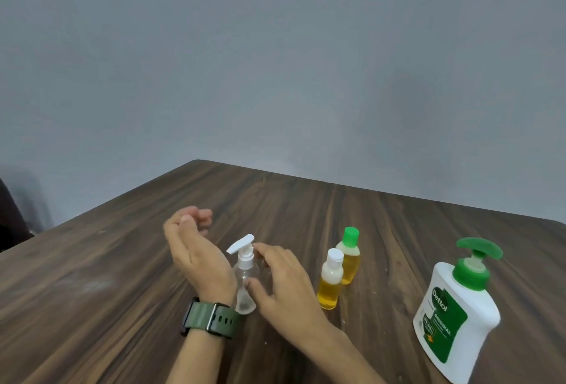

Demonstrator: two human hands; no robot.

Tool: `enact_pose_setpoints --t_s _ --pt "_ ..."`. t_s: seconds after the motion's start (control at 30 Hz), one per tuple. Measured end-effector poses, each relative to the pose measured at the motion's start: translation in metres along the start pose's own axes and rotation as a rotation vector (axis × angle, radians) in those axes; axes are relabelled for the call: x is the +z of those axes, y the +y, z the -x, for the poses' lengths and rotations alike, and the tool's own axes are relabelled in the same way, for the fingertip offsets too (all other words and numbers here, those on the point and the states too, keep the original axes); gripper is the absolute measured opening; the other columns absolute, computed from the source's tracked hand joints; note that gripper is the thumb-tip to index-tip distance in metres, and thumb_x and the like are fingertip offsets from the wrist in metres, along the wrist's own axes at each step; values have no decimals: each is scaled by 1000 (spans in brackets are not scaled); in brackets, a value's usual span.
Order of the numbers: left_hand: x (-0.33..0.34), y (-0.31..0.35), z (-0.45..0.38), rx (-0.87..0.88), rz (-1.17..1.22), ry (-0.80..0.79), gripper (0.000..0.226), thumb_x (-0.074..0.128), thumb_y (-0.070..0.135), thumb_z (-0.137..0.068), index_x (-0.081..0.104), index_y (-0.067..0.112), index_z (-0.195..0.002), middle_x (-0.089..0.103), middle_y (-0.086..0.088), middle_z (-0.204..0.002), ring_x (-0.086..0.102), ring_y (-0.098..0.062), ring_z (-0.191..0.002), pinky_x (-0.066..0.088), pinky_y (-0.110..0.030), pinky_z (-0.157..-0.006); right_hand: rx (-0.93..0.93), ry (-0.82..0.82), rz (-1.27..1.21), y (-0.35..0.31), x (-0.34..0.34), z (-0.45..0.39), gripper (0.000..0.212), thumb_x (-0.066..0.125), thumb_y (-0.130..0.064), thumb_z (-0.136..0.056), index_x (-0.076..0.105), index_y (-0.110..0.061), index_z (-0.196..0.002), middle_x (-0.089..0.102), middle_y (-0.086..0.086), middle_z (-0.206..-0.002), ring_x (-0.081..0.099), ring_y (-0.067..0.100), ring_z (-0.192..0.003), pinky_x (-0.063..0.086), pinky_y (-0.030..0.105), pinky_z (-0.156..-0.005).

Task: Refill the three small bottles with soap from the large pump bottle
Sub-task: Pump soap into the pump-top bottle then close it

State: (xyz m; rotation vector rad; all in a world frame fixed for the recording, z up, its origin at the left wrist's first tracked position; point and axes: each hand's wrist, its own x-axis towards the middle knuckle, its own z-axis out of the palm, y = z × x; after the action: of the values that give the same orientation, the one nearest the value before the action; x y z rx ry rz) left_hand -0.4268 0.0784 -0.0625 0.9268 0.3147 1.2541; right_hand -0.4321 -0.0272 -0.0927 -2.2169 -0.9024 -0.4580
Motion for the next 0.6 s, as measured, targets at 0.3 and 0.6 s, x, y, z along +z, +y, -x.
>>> enact_pose_setpoints --t_s 0.3,0.6 --pt "5 -10 12 -695 230 -248 35 35 30 -96 55 9 -78 59 -10 -70 57 -22 -62 48 -32 -64 108 143 -60 5 0 3 23 60 -29 -83 57 -26 -106 52 -18 -94 48 3 -90 45 18 -76" --pt "9 -4 71 -439 179 -814 37 55 44 -78 62 8 -80 66 -11 -77 62 -22 -73 50 -35 -70 191 560 -234 7 -54 21 17 54 -38 -68 60 -33 -83 57 -10 -74 52 10 -69 42 14 -61"
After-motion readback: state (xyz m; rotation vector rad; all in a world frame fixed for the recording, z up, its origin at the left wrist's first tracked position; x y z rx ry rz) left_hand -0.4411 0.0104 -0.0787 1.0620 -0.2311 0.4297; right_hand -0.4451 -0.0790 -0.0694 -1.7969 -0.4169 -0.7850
